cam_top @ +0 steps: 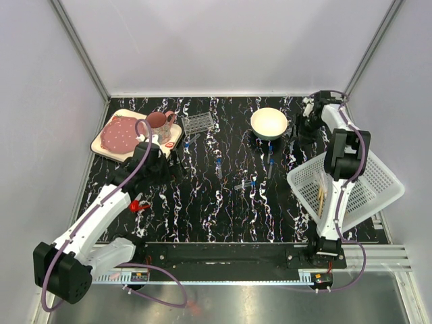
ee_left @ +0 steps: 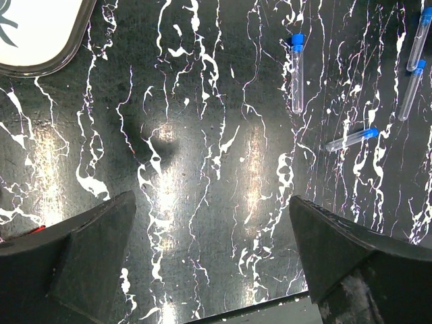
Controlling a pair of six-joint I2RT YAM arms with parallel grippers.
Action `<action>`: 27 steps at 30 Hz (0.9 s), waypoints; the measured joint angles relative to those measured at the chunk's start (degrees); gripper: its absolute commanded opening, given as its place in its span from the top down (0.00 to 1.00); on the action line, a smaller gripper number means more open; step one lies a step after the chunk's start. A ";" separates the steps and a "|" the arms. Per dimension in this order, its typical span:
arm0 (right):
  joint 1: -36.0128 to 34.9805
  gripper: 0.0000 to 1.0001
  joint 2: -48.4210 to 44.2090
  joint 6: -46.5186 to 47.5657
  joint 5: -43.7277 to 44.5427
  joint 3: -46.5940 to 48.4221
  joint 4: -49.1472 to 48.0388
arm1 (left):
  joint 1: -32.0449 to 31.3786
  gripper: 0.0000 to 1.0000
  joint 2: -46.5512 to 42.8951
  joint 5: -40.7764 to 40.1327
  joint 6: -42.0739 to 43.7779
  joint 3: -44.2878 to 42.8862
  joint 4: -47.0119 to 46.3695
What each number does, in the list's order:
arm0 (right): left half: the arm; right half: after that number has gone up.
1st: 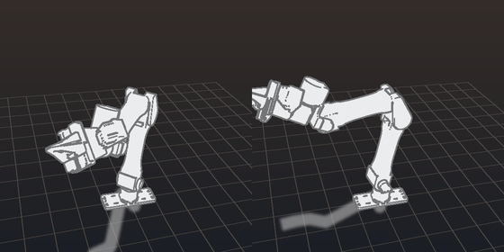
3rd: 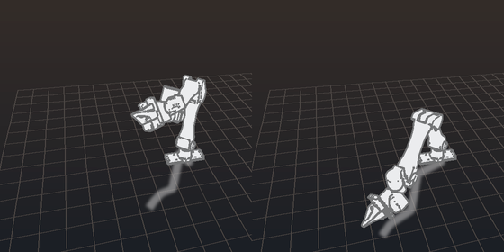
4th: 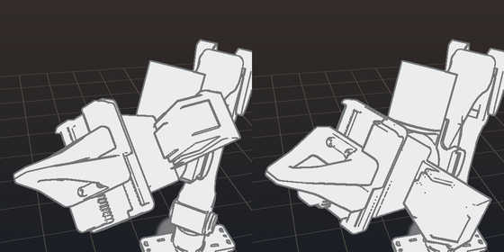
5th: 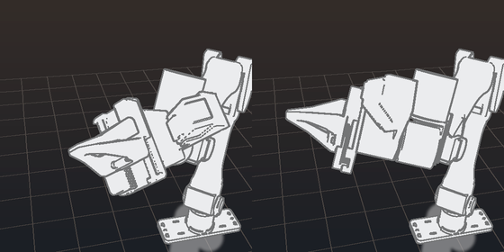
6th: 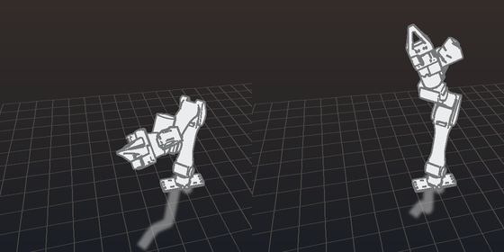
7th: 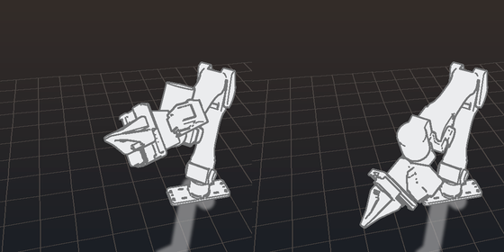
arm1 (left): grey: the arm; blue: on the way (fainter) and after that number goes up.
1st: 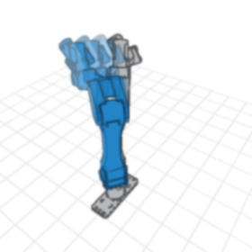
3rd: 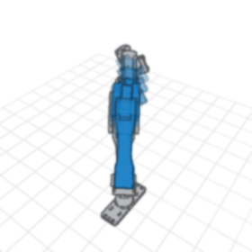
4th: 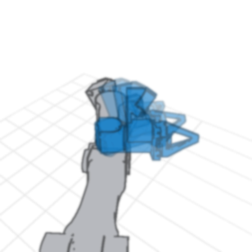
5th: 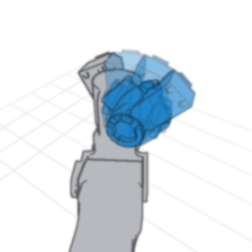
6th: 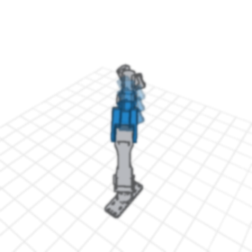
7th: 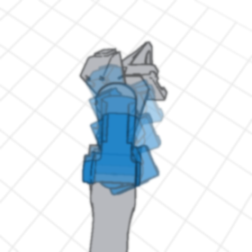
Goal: Organize the chemistry lab equipment
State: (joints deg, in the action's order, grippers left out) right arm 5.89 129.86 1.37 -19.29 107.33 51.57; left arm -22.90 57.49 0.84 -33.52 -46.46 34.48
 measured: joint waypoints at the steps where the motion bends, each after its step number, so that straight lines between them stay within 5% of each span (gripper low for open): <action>1: -0.13 0.41 0.63 -0.15 0.42 0.48 -0.04 | 0.11 0.01 0.00 0.07 0.00 0.00 -0.04; 6: -1.22 0.42 2.80 -0.22 3.21 2.05 -0.33 | 0.26 0.01 0.02 0.33 0.00 0.00 -0.13; 27: -2.89 0.89 3.52 1.31 12.68 3.02 -0.76 | 0.87 0.01 -1.29 1.16 -0.02 0.72 -0.09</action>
State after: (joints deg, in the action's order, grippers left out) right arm 3.01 133.38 2.68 -6.61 110.34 50.81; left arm -22.02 56.21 2.00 -33.54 -45.74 34.39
